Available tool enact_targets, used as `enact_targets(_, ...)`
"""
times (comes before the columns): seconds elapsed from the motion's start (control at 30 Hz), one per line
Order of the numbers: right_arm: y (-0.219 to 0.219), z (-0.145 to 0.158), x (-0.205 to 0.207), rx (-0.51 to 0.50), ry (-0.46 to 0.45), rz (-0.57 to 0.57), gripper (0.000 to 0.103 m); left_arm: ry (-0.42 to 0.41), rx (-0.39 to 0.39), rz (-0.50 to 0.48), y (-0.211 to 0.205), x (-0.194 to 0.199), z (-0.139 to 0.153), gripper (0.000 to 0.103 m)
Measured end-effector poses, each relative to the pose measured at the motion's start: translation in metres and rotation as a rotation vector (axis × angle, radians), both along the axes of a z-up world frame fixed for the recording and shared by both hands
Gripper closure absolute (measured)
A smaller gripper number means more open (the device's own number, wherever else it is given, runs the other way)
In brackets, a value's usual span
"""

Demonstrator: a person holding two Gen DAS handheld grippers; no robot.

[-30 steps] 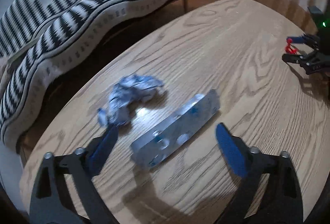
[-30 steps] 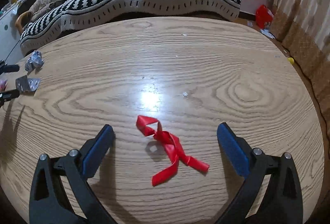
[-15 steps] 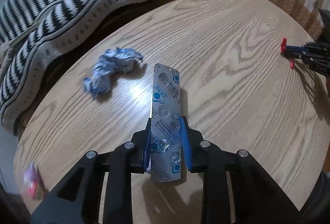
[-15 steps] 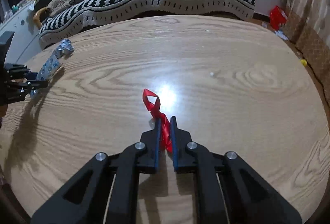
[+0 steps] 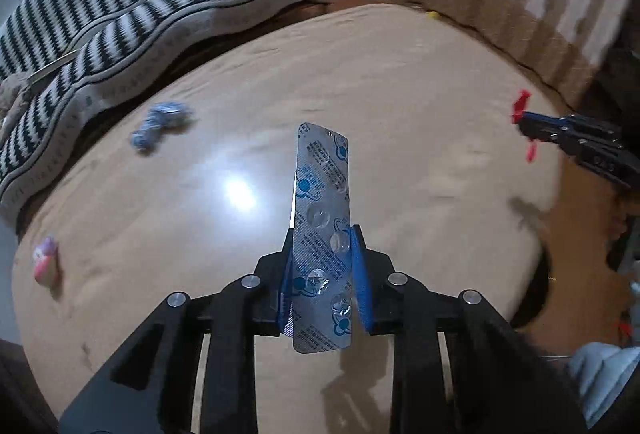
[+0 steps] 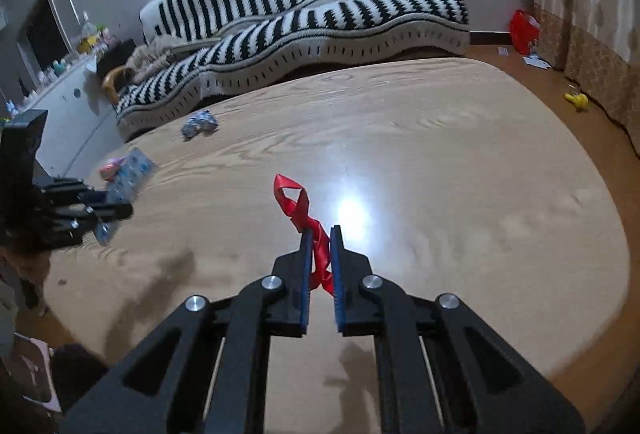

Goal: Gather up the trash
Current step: 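Carry the blister pack and ribbon to the bin and open both tools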

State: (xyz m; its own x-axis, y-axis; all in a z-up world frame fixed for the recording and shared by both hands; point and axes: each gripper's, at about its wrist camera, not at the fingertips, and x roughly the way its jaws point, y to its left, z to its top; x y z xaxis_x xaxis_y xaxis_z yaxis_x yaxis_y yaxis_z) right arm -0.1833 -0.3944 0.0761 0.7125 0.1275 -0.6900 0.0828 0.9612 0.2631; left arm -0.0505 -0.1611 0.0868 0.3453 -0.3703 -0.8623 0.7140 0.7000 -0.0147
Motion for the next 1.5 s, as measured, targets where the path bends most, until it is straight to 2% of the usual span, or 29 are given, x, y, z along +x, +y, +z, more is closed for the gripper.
enact_targets(0.17, -0.038, -0.003, -0.113, 0.013, -0.002, -0.125, 0.094, 0.064, -0.055, -0.112, -0.054, -0.092, -0.002, 0.078)
enact_targets(0.23, -0.056, -0.022, -0.154, 0.041, 0.032, -0.199, 0.094, 0.133, -0.080, -0.178, -0.084, -0.129, -0.016, 0.078)
enact_targets(0.3, -0.065, -0.040, -0.185, 0.040, 0.072, -0.264, 0.094, 0.201, -0.071, -0.241, -0.119, -0.164, -0.042, 0.078)
enact_targets(0.4, -0.074, -0.056, -0.226, 0.094, 0.083, -0.298, 0.094, 0.305, -0.048, -0.289, -0.157, -0.201, -0.077, 0.078)
enact_targets(0.43, -0.078, -0.059, -0.237, 0.114, 0.083, -0.309, 0.094, 0.314, -0.041, -0.302, -0.165, -0.209, -0.083, 0.078)
enact_targets(0.6, -0.092, -0.071, -0.257, 0.151, 0.091, -0.343, 0.094, 0.332, -0.016, -0.340, -0.196, -0.238, -0.099, 0.078)
enact_targets(0.9, -0.101, -0.080, -0.247, 0.200, 0.088, -0.332, 0.094, 0.317, -0.005, -0.355, -0.207, -0.237, -0.098, 0.078)
enact_targets(0.93, -0.102, -0.080, -0.244, 0.202, 0.090, -0.336, 0.093, 0.300, 0.013, -0.347, -0.207, -0.237, -0.099, 0.075)
enact_targets(0.97, -0.105, -0.080, -0.243, 0.213, 0.088, -0.341, 0.093, 0.293, 0.026, -0.340, -0.201, -0.240, -0.100, 0.054)
enact_targets(1.0, -0.110, -0.082, -0.243, 0.251, 0.084, -0.345, 0.093, 0.287, 0.041, -0.324, -0.200, -0.239, -0.101, 0.014)
enact_targets(1.03, -0.115, -0.084, -0.242, 0.290, 0.095, -0.357, 0.073, 0.283, 0.029, -0.315, -0.199, -0.240, -0.099, 0.005)
enact_targets(1.07, -0.120, -0.087, -0.241, 0.315, 0.114, -0.376, 0.011, 0.275, 0.002, -0.307, -0.196, -0.238, -0.095, 0.006)
enact_targets(1.1, -0.125, -0.090, -0.242, 0.336, 0.116, -0.417, 0.012, 0.271, -0.011, -0.308, -0.192, -0.236, -0.091, 0.006)
enact_targets(1.13, -0.130, -0.093, -0.244, 0.346, 0.105, -0.464, 0.005, 0.269, -0.008, -0.311, -0.187, -0.230, -0.086, 0.006)
enact_targets(1.17, -0.132, -0.095, -0.245, 0.330, 0.108, -0.502, 0.006, 0.264, -0.008, -0.308, -0.181, -0.224, -0.079, 0.006)
enact_targets(1.27, -0.130, -0.098, -0.239, 0.218, 0.124, -0.600, 0.006, 0.176, -0.057, -0.217, -0.143, -0.192, -0.049, 0.006)
enact_targets(1.33, -0.121, -0.098, -0.228, 0.137, 0.130, -0.624, 0.006, 0.096, -0.081, -0.113, -0.102, -0.166, -0.031, 0.006)
enact_targets(1.4, -0.110, -0.097, -0.214, 0.075, 0.119, -0.599, 0.006, 0.036, -0.060, 0.030, -0.050, -0.135, -0.022, 0.006)
enact_targets(1.5, -0.085, -0.086, -0.174, 0.022, 0.084, -0.493, 0.006, 0.018, -0.054, 0.230, 0.032, -0.098, -0.018, 0.006)
